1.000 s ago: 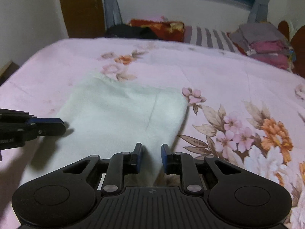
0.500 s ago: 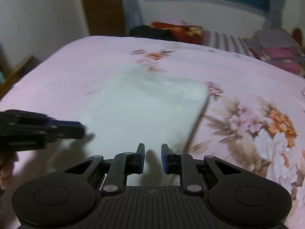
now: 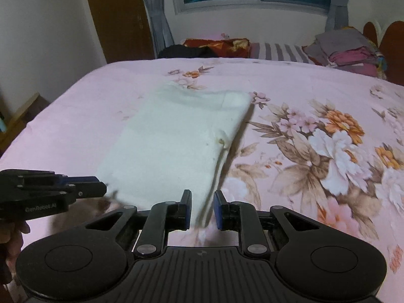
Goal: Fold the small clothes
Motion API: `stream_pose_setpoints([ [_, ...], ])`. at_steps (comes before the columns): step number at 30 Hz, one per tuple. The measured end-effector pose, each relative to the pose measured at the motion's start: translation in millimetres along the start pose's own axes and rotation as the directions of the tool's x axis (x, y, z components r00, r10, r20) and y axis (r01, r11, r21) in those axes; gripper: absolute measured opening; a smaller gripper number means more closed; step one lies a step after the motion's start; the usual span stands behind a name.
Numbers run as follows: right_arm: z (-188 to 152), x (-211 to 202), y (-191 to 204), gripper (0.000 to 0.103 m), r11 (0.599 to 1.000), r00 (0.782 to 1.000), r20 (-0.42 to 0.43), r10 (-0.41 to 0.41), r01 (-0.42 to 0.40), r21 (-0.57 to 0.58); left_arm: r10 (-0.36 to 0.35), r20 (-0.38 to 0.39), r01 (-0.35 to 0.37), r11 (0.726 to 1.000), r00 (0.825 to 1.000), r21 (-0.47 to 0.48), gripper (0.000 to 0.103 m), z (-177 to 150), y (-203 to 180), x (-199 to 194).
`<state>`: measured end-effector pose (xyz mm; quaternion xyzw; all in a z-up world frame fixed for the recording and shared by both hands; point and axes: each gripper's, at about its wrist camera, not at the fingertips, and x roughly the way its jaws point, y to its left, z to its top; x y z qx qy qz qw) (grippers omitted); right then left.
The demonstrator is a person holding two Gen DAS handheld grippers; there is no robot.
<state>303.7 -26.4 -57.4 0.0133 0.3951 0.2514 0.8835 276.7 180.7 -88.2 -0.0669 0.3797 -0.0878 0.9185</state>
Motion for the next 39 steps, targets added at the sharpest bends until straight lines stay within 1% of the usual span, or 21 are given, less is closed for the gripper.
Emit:
stream_pose_setpoints([
  [2,-6,-15,3,0.020,1.000,1.000,0.011,0.000,0.000,0.005,0.021,0.003,-0.021,1.000,1.000,0.022,0.015,-6,-13,-10],
  [3,-9,-20,5,0.020,1.000,1.000,0.016,-0.003,0.003,0.011,0.034,0.007,-0.034,0.999,0.999,0.032,0.018,-8,-19,-15],
  [5,-16,-36,8,0.020,1.000,0.999,0.036,-0.014,0.013,0.019,0.054,0.022,-0.055,0.997,0.998,0.051,0.026,-14,-30,-27],
  [6,-20,-42,9,0.020,1.000,0.999,0.043,-0.017,0.016,0.027,0.068,0.030,-0.069,0.996,0.997,0.056,0.029,-17,-35,-34],
  [8,-27,-57,10,0.020,0.999,0.998,0.053,-0.022,0.020,0.038,0.080,0.050,-0.083,0.995,0.995,0.056,0.038,-24,-44,-47],
  [12,-41,-89,16,0.020,0.999,0.996,0.083,-0.026,0.023,0.036,0.090,0.082,-0.095,0.994,0.993,0.057,0.040,-37,-57,-76],
  [13,-44,-96,17,0.020,0.999,0.996,0.090,-0.028,0.025,0.034,0.093,0.092,-0.098,0.994,0.991,0.054,0.044,-39,-59,-83],
  [14,-47,-104,18,0.020,0.999,0.995,0.100,-0.031,0.028,0.033,0.101,0.104,-0.107,0.993,0.989,0.051,0.055,-43,-62,-91],
  [15,-50,-110,19,0.020,0.999,0.994,0.108,-0.031,0.028,0.033,0.112,0.120,-0.118,0.992,0.986,0.046,0.062,-46,-67,-98],
  [16,-53,-117,20,0.020,0.999,0.993,0.115,-0.033,0.029,0.037,0.131,0.146,-0.138,0.990,0.981,0.039,0.080,-49,-70,-107],
  [17,-55,-124,21,0.035,0.998,0.992,0.122,-0.043,0.037,0.048,0.160,0.175,-0.167,0.985,0.972,0.030,0.101,-53,-74,-115],
  [18,-58,-129,21,0.091,0.997,0.990,0.129,-0.060,0.053,0.060,0.190,0.203,-0.198,0.980,0.960,0.019,0.102,-56,-78,-123],
  [19,-61,-136,21,0.101,0.994,0.984,0.152,-0.093,0.082,0.075,0.219,0.228,-0.227,0.974,0.949,0.006,0.103,-60,-82,-131],
  [20,-65,-143,23,0.103,0.992,0.974,0.195,-0.115,0.102,0.077,0.229,0.235,-0.234,0.972,0.945,-0.007,0.103,-62,-84,-137],
  [21,-67,-147,24,0.103,0.991,0.970,0.205,-0.128,0.116,0.072,0.231,0.238,-0.231,0.973,0.943,-0.028,0.103,-64,-85,-144],
  [22,-68,-150,24,0.103,0.989,0.971,0.199,-0.136,0.123,0.076,0.234,0.238,-0.229,0.972,0.943,-0.050,0.103,-67,-87,-151],
  [24,-72,-157,24,0.103,0.988,0.973,0.182,-0.141,0.125,0.096,0.232,0.239,-0.223,0.973,0.943,-0.064,0.103,-71,-92,-162],
  [27,-81,-173,28,0.103,0.982,0.964,0.206,-0.167,0.145,0.118,0.236,0.252,-0.228,0.972,0.938,-0.061,0.103,-75,-103,-175],
  [30,-90,-187,37,0.103,0.979,0.957,0.223,-0.188,0.166,0.118,0.219,0.253,-0.213,0.976,0.943,-0.048,0.103,-79,-114,-184],
  [34,-102,-212,46,0.103,0.975,0.947,0.253,-0.198,0.164,0.148,0.189,0.245,-0.172,0.981,0.951,-0.088,0.103,-87,-120,-192],
  [39,-106,-225,52,0.103,0.970,0.936,0.268,-0.230,0.198,0.143,0.186,0.244,-0.175,0.982,0.952,-0.069,0.103,-93,-127,-198],
])
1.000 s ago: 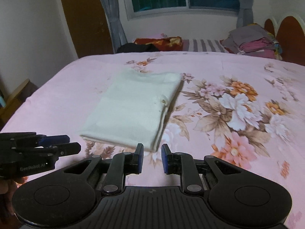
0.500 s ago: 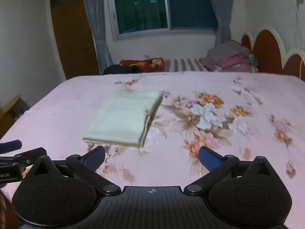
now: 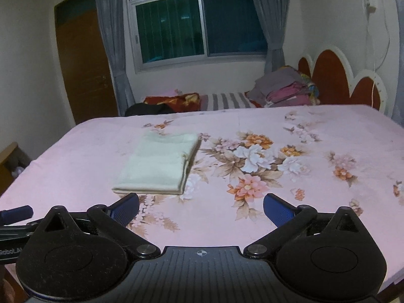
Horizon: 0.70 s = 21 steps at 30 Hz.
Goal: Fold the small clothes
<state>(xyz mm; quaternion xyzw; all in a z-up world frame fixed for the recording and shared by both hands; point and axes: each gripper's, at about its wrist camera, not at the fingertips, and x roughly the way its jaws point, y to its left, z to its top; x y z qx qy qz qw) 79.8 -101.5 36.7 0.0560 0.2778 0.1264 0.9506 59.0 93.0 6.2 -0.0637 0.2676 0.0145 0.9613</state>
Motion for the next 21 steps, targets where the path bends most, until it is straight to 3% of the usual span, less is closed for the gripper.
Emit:
stream_pose_setpoints([
  [21,-6,-17,1,0.103,0.999,1.000,-0.007,-0.011,0.010,-0.039,0.011,0.021,-0.011,1.000,1.000,0.006,0.103,0,0,-10],
])
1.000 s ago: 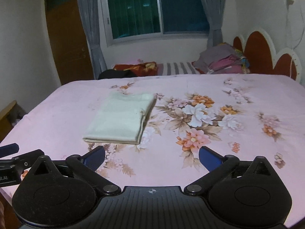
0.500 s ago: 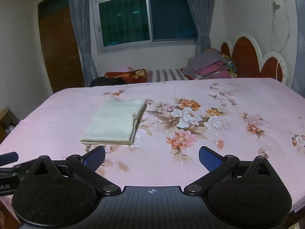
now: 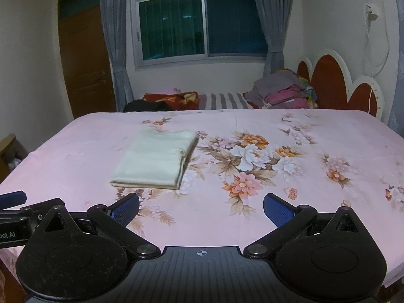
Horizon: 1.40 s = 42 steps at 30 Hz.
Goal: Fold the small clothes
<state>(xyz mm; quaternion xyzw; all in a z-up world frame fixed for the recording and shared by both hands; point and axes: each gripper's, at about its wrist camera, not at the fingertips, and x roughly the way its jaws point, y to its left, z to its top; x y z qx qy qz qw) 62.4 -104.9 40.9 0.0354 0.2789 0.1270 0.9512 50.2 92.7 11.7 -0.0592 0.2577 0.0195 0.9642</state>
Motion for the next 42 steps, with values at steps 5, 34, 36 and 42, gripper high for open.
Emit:
stream_pose_setpoints([
  [5,1.3,0.5,-0.6,0.103,1.000,1.000,0.001,0.003,-0.003,-0.002,0.001,0.002,-0.001,1.000,1.000,0.004,0.103,1.4,1.2,0.4],
  [34,3.0,4.5,-2.5,0.103,1.000,1.000,-0.007,0.020,-0.020,-0.008,0.000,-0.006,0.000,1.000,1.000,0.025,0.103,5.3,3.6,2.9],
  [36,2.4,3.4,-1.8,0.103,1.000,1.000,-0.006,0.021,-0.021,-0.008,0.000,-0.005,0.000,1.000,1.000,0.026,0.103,5.3,3.4,2.8],
  [42,1.6,2.9,-1.1,0.103,1.000,1.000,-0.007,0.020,-0.020,-0.007,-0.003,-0.003,0.003,1.000,1.000,0.028,0.103,6.4,6.5,3.4],
])
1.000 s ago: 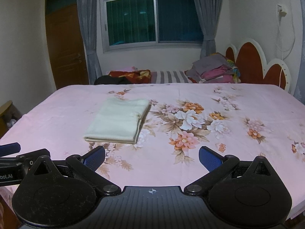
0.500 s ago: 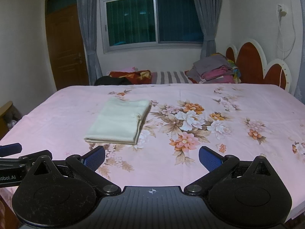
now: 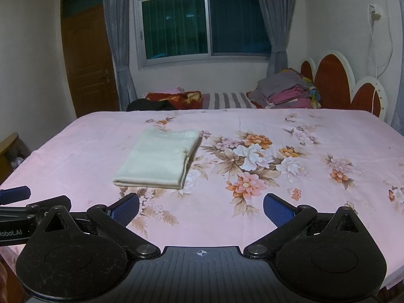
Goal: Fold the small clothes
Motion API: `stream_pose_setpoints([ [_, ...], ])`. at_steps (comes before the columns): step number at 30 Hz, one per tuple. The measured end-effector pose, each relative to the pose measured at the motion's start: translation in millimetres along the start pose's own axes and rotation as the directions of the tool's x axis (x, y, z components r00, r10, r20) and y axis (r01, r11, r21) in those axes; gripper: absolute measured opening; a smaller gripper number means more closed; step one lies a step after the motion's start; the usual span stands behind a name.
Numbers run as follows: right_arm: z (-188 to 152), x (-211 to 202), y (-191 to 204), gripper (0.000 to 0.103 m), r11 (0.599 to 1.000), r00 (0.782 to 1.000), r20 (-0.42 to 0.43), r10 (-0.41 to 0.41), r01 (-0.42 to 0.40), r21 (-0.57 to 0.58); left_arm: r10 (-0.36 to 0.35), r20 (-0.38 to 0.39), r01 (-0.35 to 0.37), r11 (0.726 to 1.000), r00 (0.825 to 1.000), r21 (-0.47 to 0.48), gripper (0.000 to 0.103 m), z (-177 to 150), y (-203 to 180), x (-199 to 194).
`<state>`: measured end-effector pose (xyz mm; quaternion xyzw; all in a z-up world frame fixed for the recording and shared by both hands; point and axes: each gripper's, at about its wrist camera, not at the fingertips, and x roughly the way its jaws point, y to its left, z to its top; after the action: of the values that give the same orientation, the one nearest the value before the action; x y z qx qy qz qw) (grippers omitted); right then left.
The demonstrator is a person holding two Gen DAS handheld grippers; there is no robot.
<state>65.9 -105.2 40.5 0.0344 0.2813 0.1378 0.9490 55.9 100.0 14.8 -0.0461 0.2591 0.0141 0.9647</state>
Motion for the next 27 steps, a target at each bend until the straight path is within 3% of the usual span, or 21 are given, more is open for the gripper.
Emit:
stream_pose_setpoints([
  [27,0,-3,4,0.103,1.000,1.000,0.003,0.015,-0.015,-0.020,0.018,0.057,-0.018,1.000,0.998,-0.002,0.102,5,15,-5],
])
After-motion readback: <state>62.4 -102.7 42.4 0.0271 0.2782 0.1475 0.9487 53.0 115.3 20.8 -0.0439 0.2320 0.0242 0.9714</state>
